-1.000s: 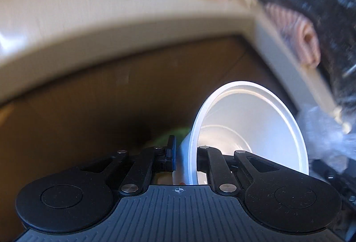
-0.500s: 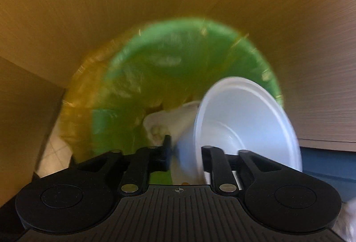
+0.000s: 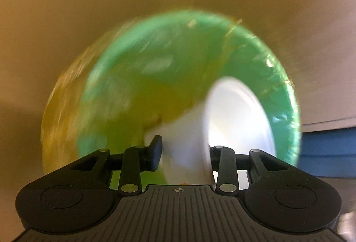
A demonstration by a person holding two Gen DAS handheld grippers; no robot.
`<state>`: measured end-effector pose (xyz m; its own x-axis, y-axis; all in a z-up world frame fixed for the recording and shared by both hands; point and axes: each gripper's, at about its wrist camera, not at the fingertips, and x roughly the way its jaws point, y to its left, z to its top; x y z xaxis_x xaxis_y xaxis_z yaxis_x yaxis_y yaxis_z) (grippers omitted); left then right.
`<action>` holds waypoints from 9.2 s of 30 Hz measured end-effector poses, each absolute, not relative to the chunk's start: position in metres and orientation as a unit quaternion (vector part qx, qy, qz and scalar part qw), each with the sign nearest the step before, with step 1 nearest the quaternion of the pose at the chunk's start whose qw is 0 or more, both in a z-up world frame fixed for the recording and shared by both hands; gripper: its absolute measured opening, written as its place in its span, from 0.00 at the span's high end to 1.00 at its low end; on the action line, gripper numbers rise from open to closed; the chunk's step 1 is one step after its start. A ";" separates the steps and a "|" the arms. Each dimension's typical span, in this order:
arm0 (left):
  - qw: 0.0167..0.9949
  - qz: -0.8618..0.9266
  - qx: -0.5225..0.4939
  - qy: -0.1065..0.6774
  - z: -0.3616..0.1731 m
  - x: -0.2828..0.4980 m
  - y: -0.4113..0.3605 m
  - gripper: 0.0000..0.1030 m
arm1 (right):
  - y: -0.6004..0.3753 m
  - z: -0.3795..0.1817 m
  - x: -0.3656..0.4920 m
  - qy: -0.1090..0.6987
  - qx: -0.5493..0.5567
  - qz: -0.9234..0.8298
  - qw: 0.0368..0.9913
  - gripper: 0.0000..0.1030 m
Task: Collect trash
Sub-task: 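Carry bowl and bag to the bin and release the bowl from the left gripper, then lower the plastic bag into the bin and open the right gripper, then raise both grippers out of the bin back to the counter, then grasp the ginger root with the left gripper, then grasp the purple eggplant sponge with the right gripper while the left holds the ginger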
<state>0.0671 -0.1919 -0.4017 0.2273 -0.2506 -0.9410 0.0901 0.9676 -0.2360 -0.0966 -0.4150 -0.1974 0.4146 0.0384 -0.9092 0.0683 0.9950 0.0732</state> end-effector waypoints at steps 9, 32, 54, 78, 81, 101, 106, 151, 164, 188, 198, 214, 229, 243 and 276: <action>0.757 -0.128 -0.146 0.624 -0.433 0.085 -0.187 0.57 | -0.395 -0.210 -0.076 0.567 0.012 -0.005 0.824 0.82; 0.782 -0.102 -0.287 0.543 -0.339 0.060 -0.070 0.60 | -0.374 -0.330 0.011 0.706 0.140 0.027 0.694 0.82; 0.743 -0.249 -0.134 0.606 -0.332 0.074 -0.080 0.60 | -0.390 -0.553 0.114 0.708 0.370 -0.117 0.590 0.82; 0.790 -0.235 -0.060 0.563 -0.246 0.070 -0.126 0.60 | -0.388 -0.275 0.009 0.610 0.141 -0.016 0.780 0.41; 0.806 -0.231 -0.045 0.543 -0.222 0.064 -0.133 0.60 | -0.391 -0.260 -0.006 0.605 0.115 -0.022 0.788 0.38; 0.801 -0.192 0.025 0.566 -0.179 0.001 -0.153 0.60 | -0.385 -0.212 -0.063 0.611 0.087 0.054 0.785 0.33; 0.859 -0.176 0.018 0.481 -0.134 0.020 -0.134 0.60 | -0.380 -0.217 -0.055 0.601 0.115 0.077 0.787 0.28; 0.916 -0.003 0.026 0.401 -0.040 0.107 0.038 0.87 | -0.266 -0.098 0.061 0.449 -0.054 0.070 0.889 0.15; 0.932 -0.031 0.040 0.359 -0.008 0.112 0.022 0.82 | -0.272 -0.080 0.046 0.398 -0.044 0.090 0.912 0.15; 0.909 -0.139 0.044 0.390 -0.034 0.233 -0.045 0.81 | -0.271 -0.013 0.105 0.340 -0.034 0.065 0.938 0.15; 0.904 -0.162 0.017 0.396 -0.031 0.242 -0.023 0.79 | -0.202 -0.017 0.180 0.305 -0.132 0.114 0.936 0.15; 0.903 -0.164 -0.059 0.393 -0.015 0.274 -0.003 0.80 | -0.209 -0.016 0.240 0.335 -0.007 0.118 0.935 0.63; 0.895 -0.261 -0.009 0.361 -0.018 0.311 -0.053 0.79 | -0.264 -0.022 0.234 0.365 0.062 0.078 0.926 0.51; 0.861 -0.316 0.114 0.382 -0.041 0.375 -0.137 0.55 | -0.233 -0.037 0.172 0.381 0.000 0.076 0.922 0.36; 0.893 -0.214 -0.124 0.376 -0.015 0.255 0.026 0.61 | -0.233 -0.050 0.349 0.365 -0.052 -0.044 0.928 0.33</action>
